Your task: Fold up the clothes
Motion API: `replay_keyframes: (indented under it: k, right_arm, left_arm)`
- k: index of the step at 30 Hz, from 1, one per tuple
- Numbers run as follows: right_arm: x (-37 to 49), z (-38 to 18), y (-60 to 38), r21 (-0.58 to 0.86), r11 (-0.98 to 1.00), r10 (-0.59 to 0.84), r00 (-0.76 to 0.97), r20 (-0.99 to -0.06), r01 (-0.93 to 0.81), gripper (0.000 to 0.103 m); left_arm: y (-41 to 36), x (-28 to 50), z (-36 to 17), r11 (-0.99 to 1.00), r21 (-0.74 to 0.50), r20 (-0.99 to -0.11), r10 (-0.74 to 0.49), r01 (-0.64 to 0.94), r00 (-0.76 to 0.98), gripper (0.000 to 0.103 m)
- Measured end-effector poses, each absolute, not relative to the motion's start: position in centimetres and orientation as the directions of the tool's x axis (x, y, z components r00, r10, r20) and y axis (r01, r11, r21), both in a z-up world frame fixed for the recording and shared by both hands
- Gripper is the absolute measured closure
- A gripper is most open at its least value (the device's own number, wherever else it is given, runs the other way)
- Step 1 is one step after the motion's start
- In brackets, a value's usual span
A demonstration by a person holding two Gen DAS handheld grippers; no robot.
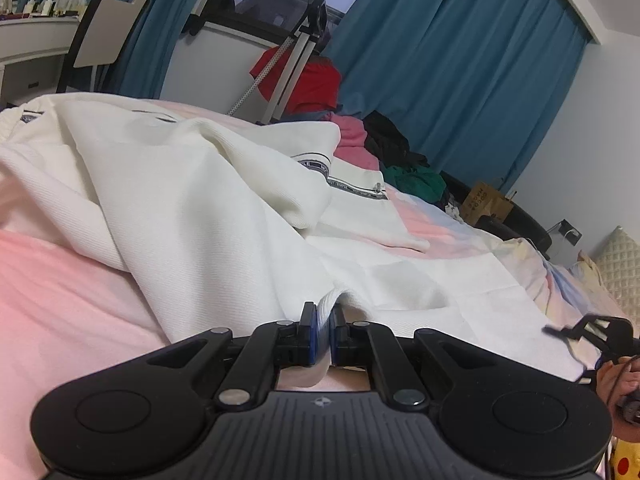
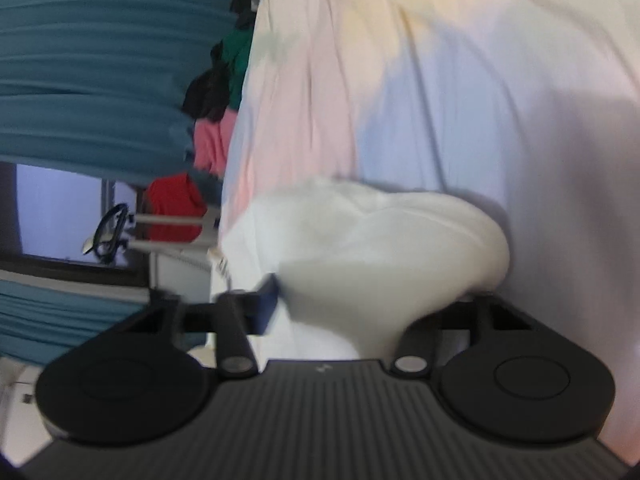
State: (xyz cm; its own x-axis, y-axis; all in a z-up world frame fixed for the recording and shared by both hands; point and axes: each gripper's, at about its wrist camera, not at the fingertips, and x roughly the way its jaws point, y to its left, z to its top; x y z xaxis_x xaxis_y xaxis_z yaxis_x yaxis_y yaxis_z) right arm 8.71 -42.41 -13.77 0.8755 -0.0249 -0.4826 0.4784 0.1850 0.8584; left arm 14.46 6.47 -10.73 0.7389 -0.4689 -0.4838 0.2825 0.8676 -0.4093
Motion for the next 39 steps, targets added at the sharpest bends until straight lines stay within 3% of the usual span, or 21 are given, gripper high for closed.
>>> replay_keyframes:
  k: [2, 9, 12, 18, 21, 23, 26, 29, 32, 37, 39]
  right_arm:
    - [8.7, -12.6, -42.8, 0.836, 0.271, -0.099, 0.877, -0.47, 0.478, 0.096]
    - [8.0, -5.9, -39.3, 0.676, 0.622, -0.308, 0.917, -0.254, 0.396, 0.096]
    - [8.0, -8.6, -41.3, 0.695, 0.488, -0.295, 0.849, -0.438, 0.528, 0.096]
    - [7.0, -15.1, -44.3, 0.747, 0.174, -0.155, 0.767, -0.622, 0.641, 0.097]
    - [6.9, -15.0, -44.3, 0.754, 0.167, -0.158, 0.772, -0.616, 0.636, 0.097]
    - [7.1, -14.4, -44.0, 0.747, 0.198, -0.166, 0.773, -0.612, 0.634, 0.097]
    - [6.9, -14.0, -44.3, 0.752, 0.202, -0.177, 0.778, -0.602, 0.628, 0.097]
    - [5.9, -14.0, -45.3, 0.756, 0.182, -0.185, 0.777, -0.602, 0.629, 0.097]
    - [5.2, -14.2, -45.5, 0.753, 0.178, -0.197, 0.773, -0.603, 0.633, 0.097]
    - [5.6, -13.4, -45.5, 0.733, 0.247, -0.254, 0.772, -0.582, 0.634, 0.097]
    - [5.8, -13.2, -45.6, 0.73, 0.264, -0.272, 0.775, -0.571, 0.631, 0.097]
  left_arm:
    - [6.3, 14.5, -10.7, 0.862, -0.414, -0.478, -0.48, 0.293, 0.735, 0.096]
    - [5.9, 14.2, -10.5, 0.838, -0.424, -0.462, -0.525, 0.342, 0.714, 0.096]
    - [6.0, 14.5, -10.7, 0.836, -0.436, -0.475, -0.529, 0.334, 0.703, 0.095]
    - [6.4, 14.6, -10.7, 0.831, -0.464, -0.499, -0.532, 0.307, 0.684, 0.087]
    - [7.2, 14.4, -10.4, 0.821, -0.5, -0.508, -0.537, 0.277, 0.674, 0.057]
    - [7.7, 14.3, -10.2, 0.813, -0.523, -0.513, -0.54, 0.256, 0.667, 0.023]
    - [11.4, 14.7, -10.1, 0.773, -0.626, -0.503, -0.498, 0.099, 0.706, 0.011]
    - [17.0, 16.0, -11.8, 0.661, -0.733, -0.524, -0.398, -0.16, 0.753, 0.009]
    - [22.8, 18.0, -15.0, 0.411, -0.838, -0.509, -0.35, -0.36, 0.786, 0.011]
    - [28.3, 21.7, -16.3, 0.204, -0.896, -0.44, -0.291, -0.395, 0.849, 0.015]
    - [29.4, 22.6, -16.2, 0.233, -0.881, -0.466, -0.268, -0.412, 0.843, 0.029]
